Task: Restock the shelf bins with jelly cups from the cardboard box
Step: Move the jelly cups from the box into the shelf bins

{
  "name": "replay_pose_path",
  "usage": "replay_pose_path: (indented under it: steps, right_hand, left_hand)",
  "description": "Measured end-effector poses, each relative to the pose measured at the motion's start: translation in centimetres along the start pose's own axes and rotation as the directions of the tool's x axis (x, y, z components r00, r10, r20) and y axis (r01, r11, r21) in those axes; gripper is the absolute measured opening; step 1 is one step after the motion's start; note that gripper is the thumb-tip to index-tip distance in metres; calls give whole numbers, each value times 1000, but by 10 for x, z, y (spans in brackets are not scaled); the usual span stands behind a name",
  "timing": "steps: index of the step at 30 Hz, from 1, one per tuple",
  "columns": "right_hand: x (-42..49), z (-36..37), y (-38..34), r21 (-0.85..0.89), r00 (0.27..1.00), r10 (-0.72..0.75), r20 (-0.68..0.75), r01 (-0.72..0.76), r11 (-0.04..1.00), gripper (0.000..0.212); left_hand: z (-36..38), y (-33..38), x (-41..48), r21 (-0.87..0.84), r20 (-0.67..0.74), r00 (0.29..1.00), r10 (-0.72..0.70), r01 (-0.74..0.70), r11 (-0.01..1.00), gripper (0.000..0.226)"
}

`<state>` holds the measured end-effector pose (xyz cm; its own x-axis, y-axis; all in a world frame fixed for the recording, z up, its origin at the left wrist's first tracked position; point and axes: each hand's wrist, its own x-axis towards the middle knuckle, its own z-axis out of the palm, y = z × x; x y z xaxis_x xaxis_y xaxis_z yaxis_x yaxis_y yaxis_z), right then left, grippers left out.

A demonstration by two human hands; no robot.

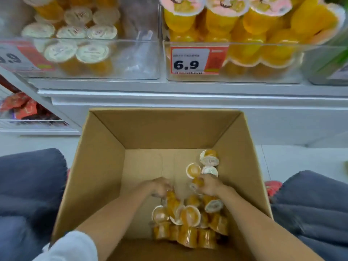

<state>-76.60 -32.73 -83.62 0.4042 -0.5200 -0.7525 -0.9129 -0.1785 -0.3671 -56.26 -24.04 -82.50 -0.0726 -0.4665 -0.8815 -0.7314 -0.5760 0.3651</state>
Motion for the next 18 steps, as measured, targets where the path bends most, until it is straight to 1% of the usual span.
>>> replay_pose_path:
  steps: [1, 2, 3, 4, 5, 6, 7, 8, 9, 10, 12, 13, 14, 16, 18]
  right_hand:
    - [2, 13, 2, -25, 1000, 13, 26, -12, 1000, 15]
    - [4, 24, 4, -61, 999, 32, 30, -30, 998, 26]
    - [8, 35, 7, -99, 999, 51, 6, -50, 994, 44]
    - [12, 42, 8, -114, 997, 64, -47, -68, 991, 52]
    - [16, 48, 7, -126, 992, 71, -108, -85, 988, 53]
    - [19, 51, 6, -131, 984, 79, -158, -100, 986, 52]
    - [19, 53, 3, -125, 977, 93, -193, -119, 985, 51]
    - [20, 55, 0, -114, 972, 102, -212, -128, 985, 50]
    - [21, 55, -2, -105, 966, 112, -232, -139, 985, 50]
    - [21, 54, -3, -100, 959, 116, -260, -147, 984, 51]
    - [24, 54, -3, -103, 948, 116, -297, -152, 983, 52]
    - [25, 54, -3, -107, 946, 117, -303, -155, 982, 52]
    - [27, 54, -3, -112, 947, 115, -300, -155, 982, 51]
    - [27, 54, -4, -101, 953, 118, -279, -151, 983, 50]
    - [27, 51, -6, -54, 957, 117, -265, -136, 989, 44]
  left_hand:
    - [8, -3, 6, 59, 36, 999, -32, 30, 998, 47]
    - [15, -6, 9, 71, 53, 997, -56, 52, 996, 48]
    - [20, -10, 12, 8, 77, 995, -63, 63, 998, 41]
    - [26, -12, 17, -114, 61, 997, -55, 62, 992, 35]
    - [28, -10, 20, -119, 15, 1000, -8, 9, 993, 32]
    - [33, -5, 21, -175, -35, 999, 9, -15, 984, 29]
    - [39, -4, 18, -310, -43, 999, -18, 4, 951, 25]
    - [41, -6, 15, -393, -68, 998, -7, -20, 919, 23]
    - [41, -10, 17, -341, -81, 997, -1, -26, 940, 16]
    - [44, -21, 23, -242, -128, 992, -10, -21, 970, 9]
    - [43, -31, 32, -334, -166, 980, -105, 45, 942, 48]
    - [40, -31, 31, -426, -167, 978, -128, 45, 904, 57]
    - [35, -33, 28, -440, -200, 971, -129, 29, 897, 59]
    - [24, -32, 20, -486, -262, 947, -187, 38, 873, 57]
    - [13, -33, 11, -546, -277, 937, -214, 30, 837, 61]
